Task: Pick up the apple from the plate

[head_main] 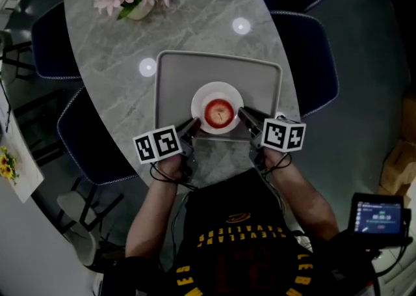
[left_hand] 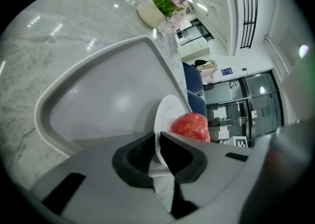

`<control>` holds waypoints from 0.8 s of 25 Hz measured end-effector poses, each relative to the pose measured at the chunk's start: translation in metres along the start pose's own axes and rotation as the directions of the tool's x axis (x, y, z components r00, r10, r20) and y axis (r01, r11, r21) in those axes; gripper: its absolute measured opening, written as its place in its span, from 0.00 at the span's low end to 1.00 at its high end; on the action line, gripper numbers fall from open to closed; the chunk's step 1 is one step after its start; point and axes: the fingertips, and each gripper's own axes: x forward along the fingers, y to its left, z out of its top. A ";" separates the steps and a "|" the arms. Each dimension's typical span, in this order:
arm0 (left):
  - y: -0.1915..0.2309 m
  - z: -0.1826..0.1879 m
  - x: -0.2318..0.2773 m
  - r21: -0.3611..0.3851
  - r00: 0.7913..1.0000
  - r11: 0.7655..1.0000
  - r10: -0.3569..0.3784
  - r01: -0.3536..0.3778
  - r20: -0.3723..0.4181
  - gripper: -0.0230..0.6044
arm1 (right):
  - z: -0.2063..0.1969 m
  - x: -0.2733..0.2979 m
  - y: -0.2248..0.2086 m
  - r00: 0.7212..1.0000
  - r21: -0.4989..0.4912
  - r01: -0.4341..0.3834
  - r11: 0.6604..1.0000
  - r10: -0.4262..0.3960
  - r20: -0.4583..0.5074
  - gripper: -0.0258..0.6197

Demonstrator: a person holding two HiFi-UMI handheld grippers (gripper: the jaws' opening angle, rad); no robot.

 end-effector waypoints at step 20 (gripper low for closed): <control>-0.013 -0.093 -0.047 -0.119 0.983 0.992 -0.023 0.045 0.180 0.09 | -0.054 -0.058 0.020 0.990 -0.134 -0.108 0.985 0.094 -0.108 0.12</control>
